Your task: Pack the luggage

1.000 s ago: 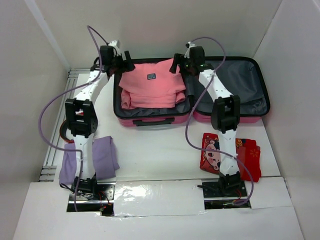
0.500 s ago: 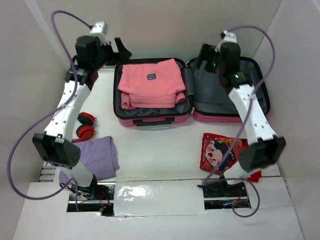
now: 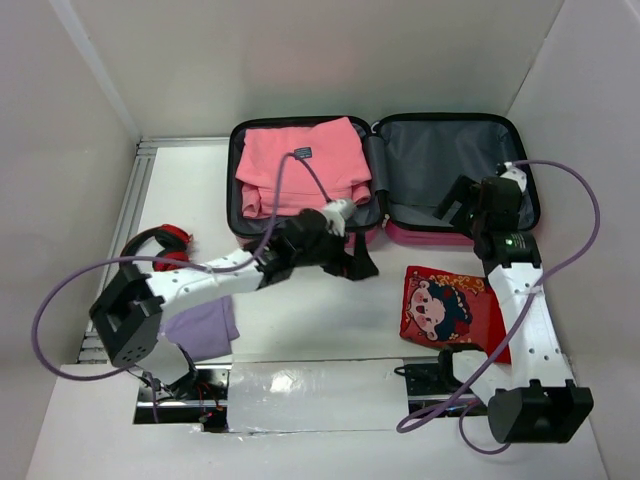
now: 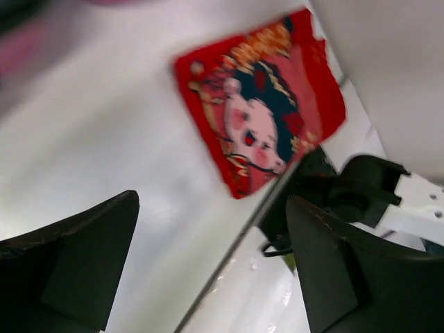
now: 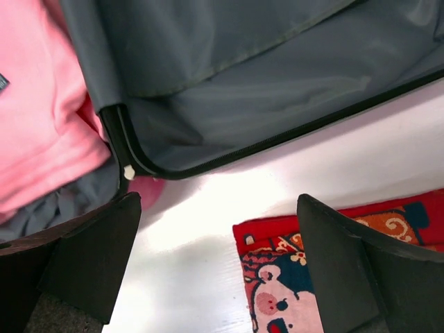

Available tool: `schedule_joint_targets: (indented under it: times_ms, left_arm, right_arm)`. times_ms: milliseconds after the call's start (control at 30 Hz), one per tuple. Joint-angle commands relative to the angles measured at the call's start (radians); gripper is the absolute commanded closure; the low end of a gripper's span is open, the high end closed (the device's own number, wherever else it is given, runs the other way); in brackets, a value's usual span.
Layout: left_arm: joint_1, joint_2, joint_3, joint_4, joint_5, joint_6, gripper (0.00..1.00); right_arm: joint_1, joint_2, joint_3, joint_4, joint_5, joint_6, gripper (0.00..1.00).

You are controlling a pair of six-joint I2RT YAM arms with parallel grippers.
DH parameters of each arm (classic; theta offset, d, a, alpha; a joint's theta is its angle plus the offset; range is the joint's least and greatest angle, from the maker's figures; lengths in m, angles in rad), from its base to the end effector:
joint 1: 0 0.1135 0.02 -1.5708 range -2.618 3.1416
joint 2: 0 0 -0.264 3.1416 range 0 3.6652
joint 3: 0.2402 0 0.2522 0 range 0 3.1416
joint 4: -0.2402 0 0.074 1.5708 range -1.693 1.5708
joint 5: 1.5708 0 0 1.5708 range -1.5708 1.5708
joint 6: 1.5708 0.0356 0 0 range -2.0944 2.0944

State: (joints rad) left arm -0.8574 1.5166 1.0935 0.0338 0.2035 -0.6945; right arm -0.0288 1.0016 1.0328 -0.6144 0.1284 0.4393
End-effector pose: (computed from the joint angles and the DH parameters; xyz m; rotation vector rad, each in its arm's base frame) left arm 0.2265 -0.2727 0.2899 0.3223 2.1351 -1.1689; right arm 0.2117 -0.0107 0.3433 0.5707 2.0731 0.1005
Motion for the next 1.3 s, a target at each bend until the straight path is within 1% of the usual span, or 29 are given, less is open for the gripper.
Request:
schedule_joint_targets:
  times_ms: [0,67,100,133,200,333,467,633,733,767,833,867,967,1033,1067,1133,1167,1233,1267]
  left_arm:
    - [-0.087,0.078,-0.003,0.305,-0.041,-0.083,0.0]
    - [-0.139,0.141,-0.003,0.339,-0.088,-0.106,0.0]
    - [-0.15,0.202,-0.003,0.363,-0.088,-0.121,0.0]
    - [-0.163,0.233,-0.003,0.414,-0.102,-0.132,0.0]
    - [-0.196,0.316,0.006,0.466,-0.131,-0.155,0.0]
    - [-0.238,0.407,0.051,0.483,-0.208,-0.197,0.0]
    - [-0.247,0.5,0.092,0.506,-0.199,-0.206,0.0]
    - [-0.256,0.562,0.128,0.518,-0.171,-0.206,0.0]
    - [-0.266,0.6,0.177,0.474,-0.197,-0.217,0.0]
    - [-0.266,0.632,0.209,0.448,-0.211,-0.236,0.02]
    - [-0.266,0.668,0.245,0.352,-0.252,-0.256,0.03]
    - [-0.266,0.701,0.264,0.321,-0.263,-0.282,0.05]
    - [-0.266,0.737,0.315,0.25,-0.285,-0.315,0.07]
    - [-0.266,0.751,0.328,0.25,-0.285,-0.315,0.15]
    - [-0.266,0.751,0.338,0.25,-0.285,-0.315,0.2]
    - [-0.266,0.76,0.338,0.241,-0.294,-0.315,0.38]
    - [-0.266,0.76,0.338,0.224,-0.308,-0.315,0.54]
    - [-0.266,0.732,0.327,0.2,-0.325,-0.289,0.64]
    - [-0.266,0.696,0.315,0.189,-0.355,-0.255,0.74]
  right_arm:
    - [-0.028,-0.017,0.033,-0.019,-0.007,0.019,0.0]
    - [-0.037,-0.003,0.081,-0.033,-0.061,0.0,0.0]
    - [-0.037,0.008,0.093,-0.042,-0.078,-0.001,0.0]
    - [-0.037,0.008,0.102,-0.042,-0.101,-0.013,0.0]
    - [-0.037,0.008,0.102,-0.042,-0.11,-0.022,0.0]
    - [-0.037,-0.001,0.092,-0.042,-0.13,-0.031,0.0]
    - [-0.037,-0.001,0.082,-0.033,-0.154,-0.031,0.0]
    - [-0.046,-0.001,0.082,-0.024,-0.154,-0.022,0.0]
    - [-0.046,0.008,0.082,-0.024,-0.154,-0.022,0.0]
    - [-0.046,0.008,0.082,-0.024,-0.154,-0.022,0.0]
    - [-0.046,0.008,0.082,-0.024,-0.154,-0.022,0.0]
    - [-0.046,0.008,0.082,-0.033,-0.154,-0.022,0.0]
    - [-0.046,0.008,0.082,-0.042,-0.164,-0.022,0.0]
    - [-0.055,0.008,0.093,-0.051,-0.164,-0.022,0.0]
    - [-0.056,-0.003,0.093,-0.051,-0.164,-0.022,0.0]
    - [-0.056,-0.014,0.093,-0.051,-0.154,-0.022,0.0]
    - [-0.056,-0.014,0.084,-0.051,-0.154,-0.013,0.0]
    - [-0.056,-0.014,0.084,-0.051,-0.154,-0.013,0.0]
    - [-0.056,-0.014,0.075,-0.051,-0.168,-0.002,0.0]
